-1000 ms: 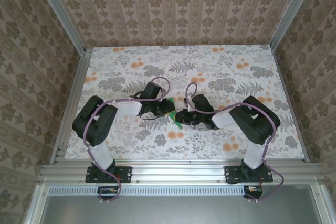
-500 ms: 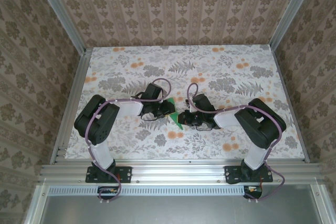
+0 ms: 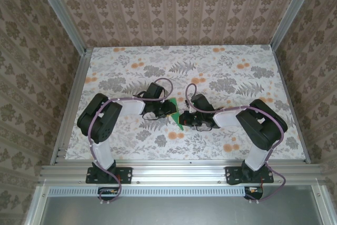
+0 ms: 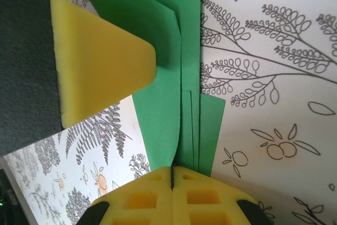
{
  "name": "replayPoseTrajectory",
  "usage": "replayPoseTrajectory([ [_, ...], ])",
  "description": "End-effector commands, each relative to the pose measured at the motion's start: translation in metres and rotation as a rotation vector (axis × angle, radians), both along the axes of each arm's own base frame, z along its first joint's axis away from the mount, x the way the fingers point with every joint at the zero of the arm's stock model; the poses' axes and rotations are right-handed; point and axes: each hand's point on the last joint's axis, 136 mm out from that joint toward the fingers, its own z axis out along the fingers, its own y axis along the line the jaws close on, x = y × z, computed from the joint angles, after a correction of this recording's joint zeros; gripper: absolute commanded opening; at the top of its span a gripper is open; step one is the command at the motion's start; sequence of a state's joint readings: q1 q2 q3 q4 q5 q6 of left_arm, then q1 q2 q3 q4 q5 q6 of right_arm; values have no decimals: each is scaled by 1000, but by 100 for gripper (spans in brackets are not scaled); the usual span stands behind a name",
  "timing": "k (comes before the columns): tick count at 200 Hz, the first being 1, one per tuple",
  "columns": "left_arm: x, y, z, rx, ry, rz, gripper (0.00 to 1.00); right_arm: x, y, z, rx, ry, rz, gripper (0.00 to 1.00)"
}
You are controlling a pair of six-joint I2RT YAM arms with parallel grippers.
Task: Fold a paper plane with a square sheet of paper (pick it up from the middle)
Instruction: Fold the wing for the fifth time at the center of the table.
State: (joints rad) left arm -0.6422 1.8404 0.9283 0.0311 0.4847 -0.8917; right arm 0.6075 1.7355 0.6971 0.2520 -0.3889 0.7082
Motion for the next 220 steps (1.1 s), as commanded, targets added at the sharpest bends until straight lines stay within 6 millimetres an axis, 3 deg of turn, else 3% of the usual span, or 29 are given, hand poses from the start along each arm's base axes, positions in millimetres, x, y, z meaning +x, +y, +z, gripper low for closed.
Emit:
replayPoseTrajectory([
  [1, -9, 6, -21, 64, 47, -21, 24, -24, -33, -31, -193, 98, -15, 5],
  [46, -10, 6, -25, 74, 61, -34, 23, -10, -21, 31, -89, -18, -30, 15],
  [62, -9, 4, -24, 74, 58, -38, 23, -10, -12, 43, -33, -17, -11, 15],
  [76, -9, 4, -24, 75, 61, -42, 23, -12, -1, 46, 28, 0, 10, 9],
  [97, -9, 3, -23, 74, 59, -48, 23, -14, 10, 43, 94, 33, 23, 3],
  [130, -10, 3, -23, 75, 59, -53, 23, -11, 22, 38, 165, 93, 19, 2],
  [182, -12, 1, -24, 75, 62, -66, 23, -14, 8, 18, 127, 167, -9, 1],
  [220, -12, 0, -26, 77, 67, -69, 23, -28, -5, -15, 62, 257, -22, 1],
])
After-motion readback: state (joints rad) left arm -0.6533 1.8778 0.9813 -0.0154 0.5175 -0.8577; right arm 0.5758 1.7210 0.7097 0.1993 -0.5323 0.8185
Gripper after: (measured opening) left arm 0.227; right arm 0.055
